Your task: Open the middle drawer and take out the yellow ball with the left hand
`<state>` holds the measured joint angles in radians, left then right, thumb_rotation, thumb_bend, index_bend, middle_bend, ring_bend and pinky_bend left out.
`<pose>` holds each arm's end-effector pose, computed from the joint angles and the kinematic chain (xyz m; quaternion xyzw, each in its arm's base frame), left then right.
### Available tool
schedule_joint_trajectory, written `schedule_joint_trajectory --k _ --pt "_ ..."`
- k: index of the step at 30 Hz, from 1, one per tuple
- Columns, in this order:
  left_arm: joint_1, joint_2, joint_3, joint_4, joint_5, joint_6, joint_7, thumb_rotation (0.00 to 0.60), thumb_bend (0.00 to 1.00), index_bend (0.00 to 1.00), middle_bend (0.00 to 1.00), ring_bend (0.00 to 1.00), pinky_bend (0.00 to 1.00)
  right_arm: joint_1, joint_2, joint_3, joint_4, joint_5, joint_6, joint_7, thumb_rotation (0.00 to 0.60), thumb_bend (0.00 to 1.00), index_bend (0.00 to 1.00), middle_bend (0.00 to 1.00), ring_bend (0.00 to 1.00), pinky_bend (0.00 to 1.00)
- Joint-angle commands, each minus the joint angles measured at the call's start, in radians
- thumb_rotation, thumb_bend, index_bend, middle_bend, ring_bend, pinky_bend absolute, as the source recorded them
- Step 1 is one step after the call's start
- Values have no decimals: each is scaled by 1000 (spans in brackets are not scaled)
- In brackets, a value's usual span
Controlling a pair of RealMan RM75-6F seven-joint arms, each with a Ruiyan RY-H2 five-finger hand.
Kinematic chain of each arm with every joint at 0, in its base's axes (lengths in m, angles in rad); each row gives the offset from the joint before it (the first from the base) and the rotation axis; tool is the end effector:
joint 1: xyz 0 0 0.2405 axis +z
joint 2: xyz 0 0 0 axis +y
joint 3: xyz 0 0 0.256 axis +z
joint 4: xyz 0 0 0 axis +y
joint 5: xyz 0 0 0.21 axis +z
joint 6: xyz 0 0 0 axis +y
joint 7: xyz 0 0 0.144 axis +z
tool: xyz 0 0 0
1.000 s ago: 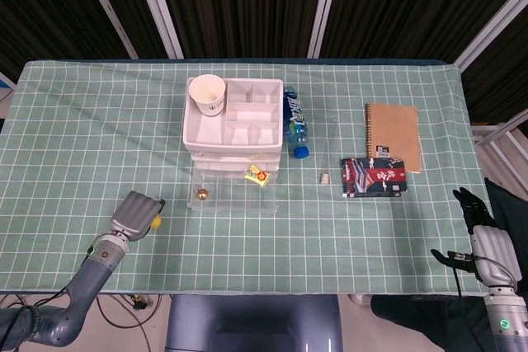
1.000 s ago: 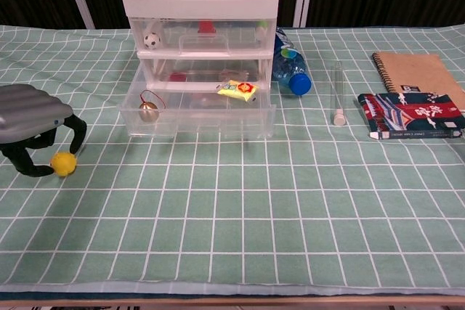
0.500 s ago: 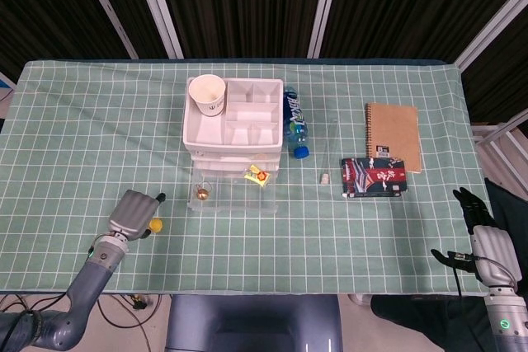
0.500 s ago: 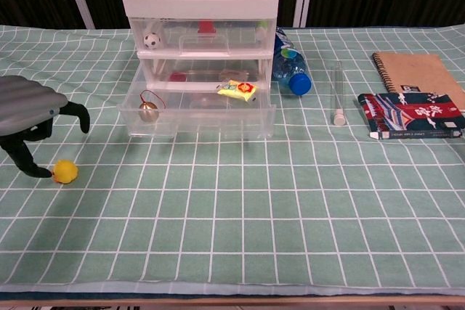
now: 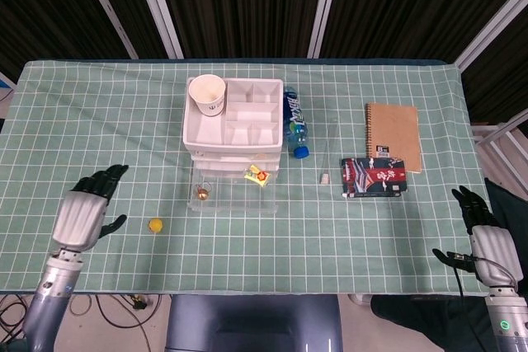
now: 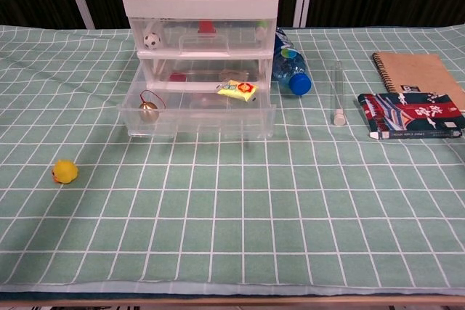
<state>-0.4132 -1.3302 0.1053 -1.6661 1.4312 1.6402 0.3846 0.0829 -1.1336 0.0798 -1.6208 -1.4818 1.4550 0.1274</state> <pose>-0.2270 0.2309 0.0930 -0.6598 -0.2662 -0.4219 0.5620 -0.3098 -0.1864 0.1548 0.5573 -0.4363 0.4304 0.5602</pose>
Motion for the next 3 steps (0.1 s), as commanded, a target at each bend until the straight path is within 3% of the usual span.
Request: schedule_joint_trajectory --k 1,3 --pt "77 19 24 49 23 61 -46 600 53 0 0 0 12 -2 -6 -1 8 -9 10 -7 600 49 0 0 0 221" --pt "110 18 21 77 15 86 -65 600 45 0 0 0 1 -3 -8 -3 11 -11 12 -8 600 49 0 0 0 221"
